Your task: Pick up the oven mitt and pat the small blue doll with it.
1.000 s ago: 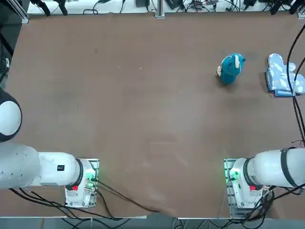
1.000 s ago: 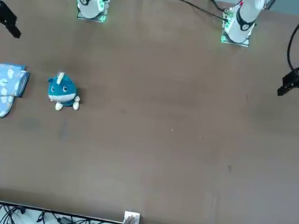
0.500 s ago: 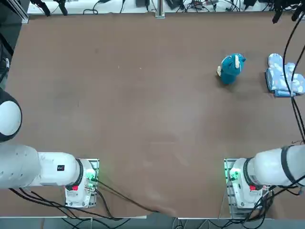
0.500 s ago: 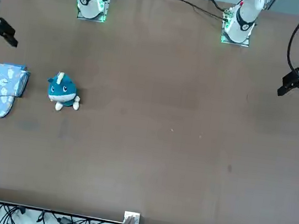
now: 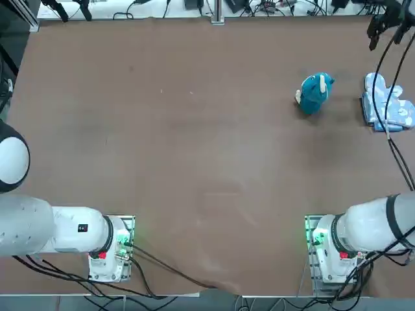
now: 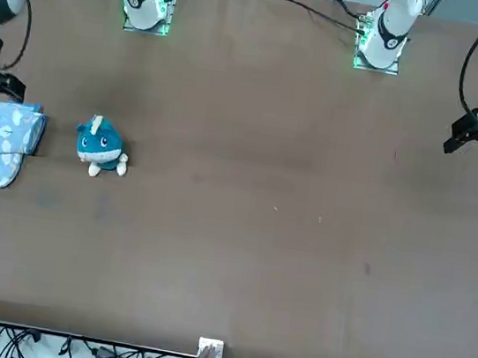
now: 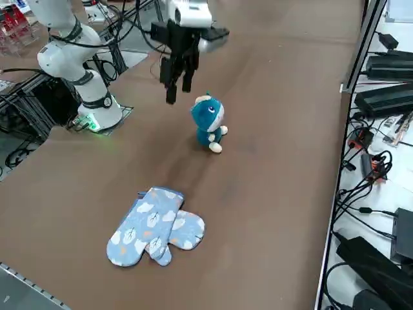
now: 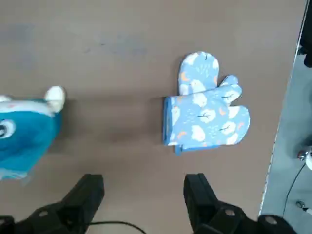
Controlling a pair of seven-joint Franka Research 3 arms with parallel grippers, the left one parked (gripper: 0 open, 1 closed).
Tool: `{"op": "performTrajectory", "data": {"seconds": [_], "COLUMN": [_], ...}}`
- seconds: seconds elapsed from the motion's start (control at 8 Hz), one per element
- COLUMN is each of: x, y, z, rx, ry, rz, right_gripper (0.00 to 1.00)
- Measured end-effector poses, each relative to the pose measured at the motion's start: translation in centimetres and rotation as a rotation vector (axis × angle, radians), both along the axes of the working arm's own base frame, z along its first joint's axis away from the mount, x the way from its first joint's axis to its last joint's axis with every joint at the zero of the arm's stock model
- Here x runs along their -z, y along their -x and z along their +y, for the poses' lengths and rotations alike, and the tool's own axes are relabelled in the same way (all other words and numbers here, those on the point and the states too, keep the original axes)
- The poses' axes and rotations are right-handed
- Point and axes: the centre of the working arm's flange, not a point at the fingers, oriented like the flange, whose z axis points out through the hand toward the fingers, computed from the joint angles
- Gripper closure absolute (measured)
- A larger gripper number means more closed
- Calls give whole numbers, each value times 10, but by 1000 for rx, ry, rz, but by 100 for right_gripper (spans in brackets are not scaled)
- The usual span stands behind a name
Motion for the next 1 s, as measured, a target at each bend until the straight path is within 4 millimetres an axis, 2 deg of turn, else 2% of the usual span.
{"op": "performTrajectory", "data": {"seconds": [0.25, 0.5, 0.75, 1.0], "x": [58, 117, 165, 204], "y": [8, 23, 32, 35], "z": [-29, -44, -61, -76], "rx": [-31, -89, -148, -163], "ry": [34, 62, 107, 104], "rz": [-37, -42, -23, -20], "right_gripper": [0, 1, 5, 5]}}
